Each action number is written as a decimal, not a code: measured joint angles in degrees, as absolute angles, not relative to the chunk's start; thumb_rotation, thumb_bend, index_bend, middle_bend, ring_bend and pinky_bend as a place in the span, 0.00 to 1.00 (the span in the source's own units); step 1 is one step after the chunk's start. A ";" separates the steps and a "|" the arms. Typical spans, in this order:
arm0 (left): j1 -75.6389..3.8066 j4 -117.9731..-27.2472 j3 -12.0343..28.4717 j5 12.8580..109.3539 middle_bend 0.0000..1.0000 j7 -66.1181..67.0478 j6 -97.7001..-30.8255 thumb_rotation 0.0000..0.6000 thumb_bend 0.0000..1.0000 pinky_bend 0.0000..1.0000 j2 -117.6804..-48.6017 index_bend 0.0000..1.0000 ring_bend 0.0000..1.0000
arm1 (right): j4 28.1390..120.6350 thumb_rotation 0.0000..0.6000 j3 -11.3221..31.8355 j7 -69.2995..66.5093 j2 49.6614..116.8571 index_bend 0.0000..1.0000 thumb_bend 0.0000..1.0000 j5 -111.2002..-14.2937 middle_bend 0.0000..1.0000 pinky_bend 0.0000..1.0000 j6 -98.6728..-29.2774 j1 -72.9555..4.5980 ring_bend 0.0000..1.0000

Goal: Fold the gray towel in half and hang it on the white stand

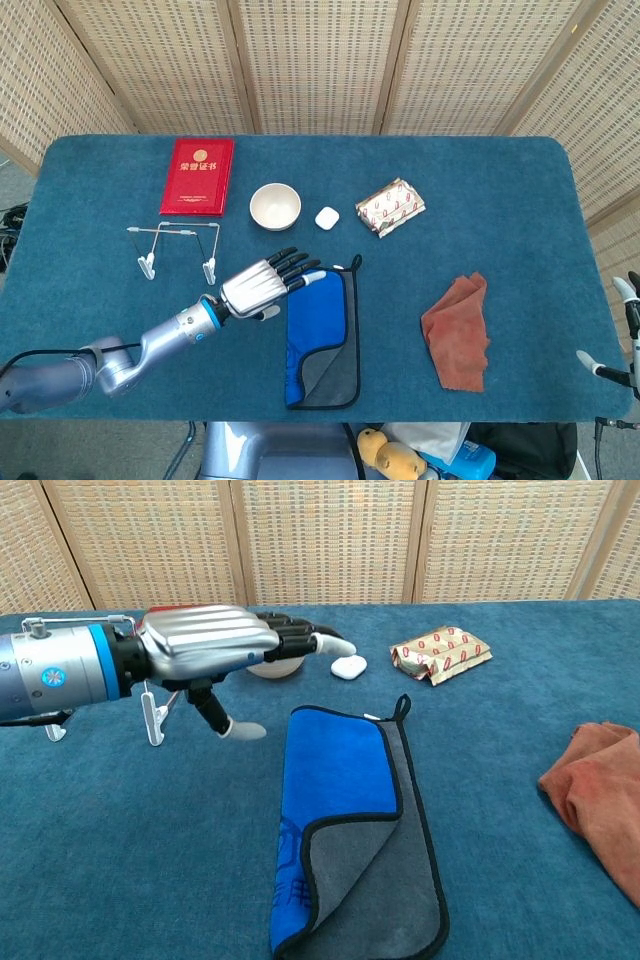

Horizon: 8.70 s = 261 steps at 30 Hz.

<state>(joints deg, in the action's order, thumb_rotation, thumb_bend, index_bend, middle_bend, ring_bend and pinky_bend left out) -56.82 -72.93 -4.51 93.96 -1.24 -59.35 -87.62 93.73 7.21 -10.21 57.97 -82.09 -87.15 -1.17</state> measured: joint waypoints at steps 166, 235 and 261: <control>-60.96 -54.98 14.39 47.15 0.00 18.94 -37.78 1.00 0.38 0.00 -109.24 0.31 0.00 | 92.85 1.00 6.97 -14.09 56.79 0.00 0.00 -80.83 0.00 0.00 -84.37 -2.04 0.00; -60.74 -74.50 17.83 52.04 0.00 22.52 -46.45 1.00 0.71 0.00 -93.44 0.82 0.00 | 92.78 1.00 6.84 -16.99 55.89 0.00 0.00 -81.84 0.00 0.00 -85.61 -1.32 0.00; -55.80 -86.49 23.45 51.70 0.00 21.56 -55.21 1.00 0.68 0.00 -68.84 0.82 0.00 | 93.45 1.00 6.38 -16.53 55.68 0.00 0.00 -83.49 0.00 0.00 -87.69 -0.49 0.00</control>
<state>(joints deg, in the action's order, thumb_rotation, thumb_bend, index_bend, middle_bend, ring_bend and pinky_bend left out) -55.80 -86.49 23.45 51.70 21.56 -55.21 -68.84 93.45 6.38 -16.53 55.68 -83.49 -87.69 -0.49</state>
